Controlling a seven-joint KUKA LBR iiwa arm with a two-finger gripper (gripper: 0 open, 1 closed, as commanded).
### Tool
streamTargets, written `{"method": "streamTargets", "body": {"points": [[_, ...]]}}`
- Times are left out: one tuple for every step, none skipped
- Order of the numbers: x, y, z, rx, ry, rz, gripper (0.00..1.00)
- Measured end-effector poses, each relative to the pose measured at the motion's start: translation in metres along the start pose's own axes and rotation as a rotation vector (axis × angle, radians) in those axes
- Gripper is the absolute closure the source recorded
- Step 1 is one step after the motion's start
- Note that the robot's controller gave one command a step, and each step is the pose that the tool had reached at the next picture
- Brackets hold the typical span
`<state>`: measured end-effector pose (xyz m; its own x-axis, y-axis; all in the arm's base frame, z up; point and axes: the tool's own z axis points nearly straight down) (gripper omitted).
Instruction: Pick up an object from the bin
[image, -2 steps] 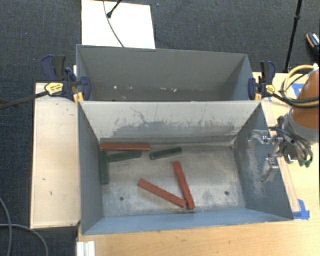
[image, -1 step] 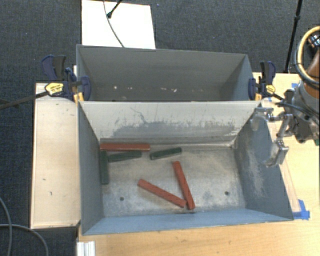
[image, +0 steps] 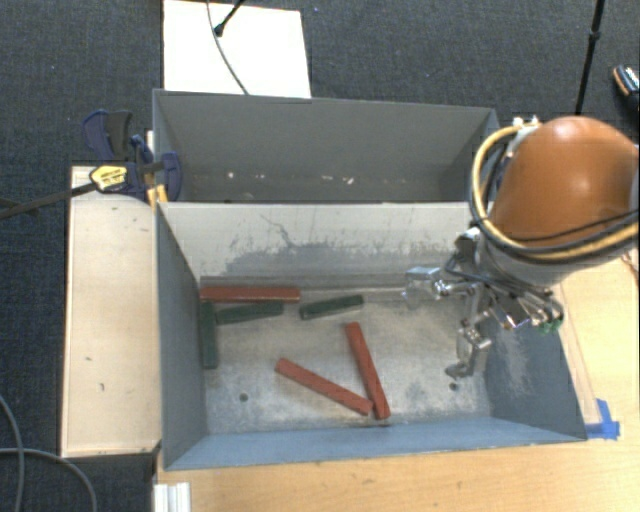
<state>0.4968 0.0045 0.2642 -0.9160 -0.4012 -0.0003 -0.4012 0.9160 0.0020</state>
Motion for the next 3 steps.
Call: {"method": "streamTargets", "body": {"points": [[-0.016, 0.037, 0.135, -0.002, 0.004, -0.115, 0.0], [-0.007, 0.058, 0.191, 0.005, -0.01, 0.048, 0.0], [-0.005, 0.059, 0.193, 0.003, -0.004, 0.043, 1.0]]}}
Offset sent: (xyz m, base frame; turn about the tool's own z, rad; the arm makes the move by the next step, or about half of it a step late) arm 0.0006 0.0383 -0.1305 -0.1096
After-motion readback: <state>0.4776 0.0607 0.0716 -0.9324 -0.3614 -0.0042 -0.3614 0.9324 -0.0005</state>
